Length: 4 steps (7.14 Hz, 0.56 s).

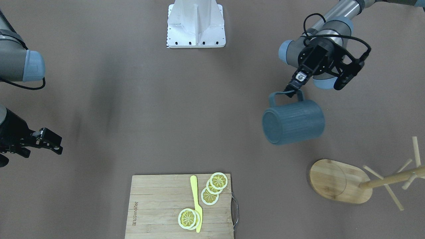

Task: Hang cup on storage rack
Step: 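Lift the mug with the left gripper and carry it toward the rack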

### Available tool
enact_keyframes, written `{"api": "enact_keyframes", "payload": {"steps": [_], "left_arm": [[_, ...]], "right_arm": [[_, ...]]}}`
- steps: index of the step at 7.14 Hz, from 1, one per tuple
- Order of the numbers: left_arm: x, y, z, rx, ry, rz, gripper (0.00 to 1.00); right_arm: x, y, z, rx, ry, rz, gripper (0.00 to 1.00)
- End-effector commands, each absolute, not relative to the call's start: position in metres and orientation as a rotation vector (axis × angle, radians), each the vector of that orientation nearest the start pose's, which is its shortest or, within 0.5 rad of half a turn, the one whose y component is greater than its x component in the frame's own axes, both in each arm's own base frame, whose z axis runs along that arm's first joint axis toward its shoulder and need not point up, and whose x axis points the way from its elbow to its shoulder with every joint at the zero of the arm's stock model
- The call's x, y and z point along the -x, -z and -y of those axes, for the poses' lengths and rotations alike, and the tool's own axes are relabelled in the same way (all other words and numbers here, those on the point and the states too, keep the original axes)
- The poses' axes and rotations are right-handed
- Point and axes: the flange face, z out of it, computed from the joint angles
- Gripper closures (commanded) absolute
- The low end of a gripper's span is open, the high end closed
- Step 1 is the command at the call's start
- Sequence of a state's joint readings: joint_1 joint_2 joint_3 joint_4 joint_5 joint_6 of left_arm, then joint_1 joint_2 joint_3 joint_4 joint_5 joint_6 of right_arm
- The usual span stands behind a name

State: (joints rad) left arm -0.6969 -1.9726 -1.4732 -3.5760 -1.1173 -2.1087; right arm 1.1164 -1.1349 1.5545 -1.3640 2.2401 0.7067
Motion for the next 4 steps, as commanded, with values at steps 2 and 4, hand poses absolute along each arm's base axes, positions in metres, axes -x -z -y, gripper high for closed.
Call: {"api": "enact_keyframes", "payload": {"steps": [2,4], "left_arm": [[-0.286,-0.356,0.495,-0.301,1.36,-2.57,1.0],[-0.27,-0.384,0.517,-0.31,1.45,-2.542,1.0]], "right_arm": [[0.243,-0.38,0.625,-0.157,-0.044,0.897,0.01],[0.246,-0.377,0.626,-0.162,-0.045,0.895,0.01]]}}
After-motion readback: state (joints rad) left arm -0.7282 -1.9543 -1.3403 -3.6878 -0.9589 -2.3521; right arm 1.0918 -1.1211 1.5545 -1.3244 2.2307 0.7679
